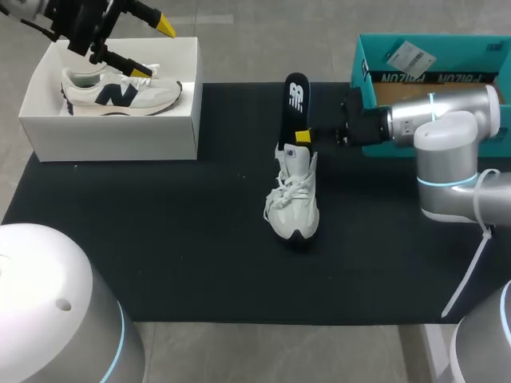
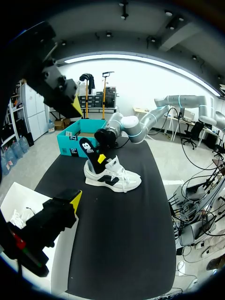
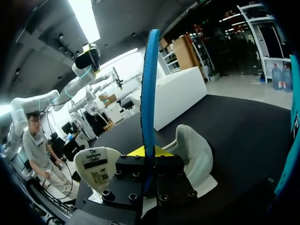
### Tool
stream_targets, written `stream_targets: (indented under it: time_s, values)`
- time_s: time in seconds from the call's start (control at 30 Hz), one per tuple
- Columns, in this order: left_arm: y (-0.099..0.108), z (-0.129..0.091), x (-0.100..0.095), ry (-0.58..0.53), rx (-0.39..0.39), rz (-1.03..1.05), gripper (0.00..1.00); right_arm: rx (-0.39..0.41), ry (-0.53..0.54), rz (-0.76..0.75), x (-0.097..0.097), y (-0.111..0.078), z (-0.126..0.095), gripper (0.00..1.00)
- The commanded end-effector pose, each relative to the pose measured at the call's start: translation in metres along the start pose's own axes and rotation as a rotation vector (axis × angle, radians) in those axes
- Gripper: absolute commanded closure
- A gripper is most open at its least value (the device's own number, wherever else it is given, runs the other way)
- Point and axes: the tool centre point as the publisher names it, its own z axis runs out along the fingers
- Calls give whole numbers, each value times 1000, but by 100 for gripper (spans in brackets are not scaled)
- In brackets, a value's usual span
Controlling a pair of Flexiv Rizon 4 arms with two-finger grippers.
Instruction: Take the shoe out of the shoebox, open the shoe tongue, remove and reinsert the insole, then place the shoe into the shoebox
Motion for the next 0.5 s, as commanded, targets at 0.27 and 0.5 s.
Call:
stream_targets:
  time_s: [0.27, 0.5]
  values:
    - [1, 0, 0, 5, 1, 0, 0, -7, 13, 63, 18, -23, 5, 100]
    - [1, 0, 0, 5, 1, 0, 0, -38, 4, 58, 13, -12, -2, 14]
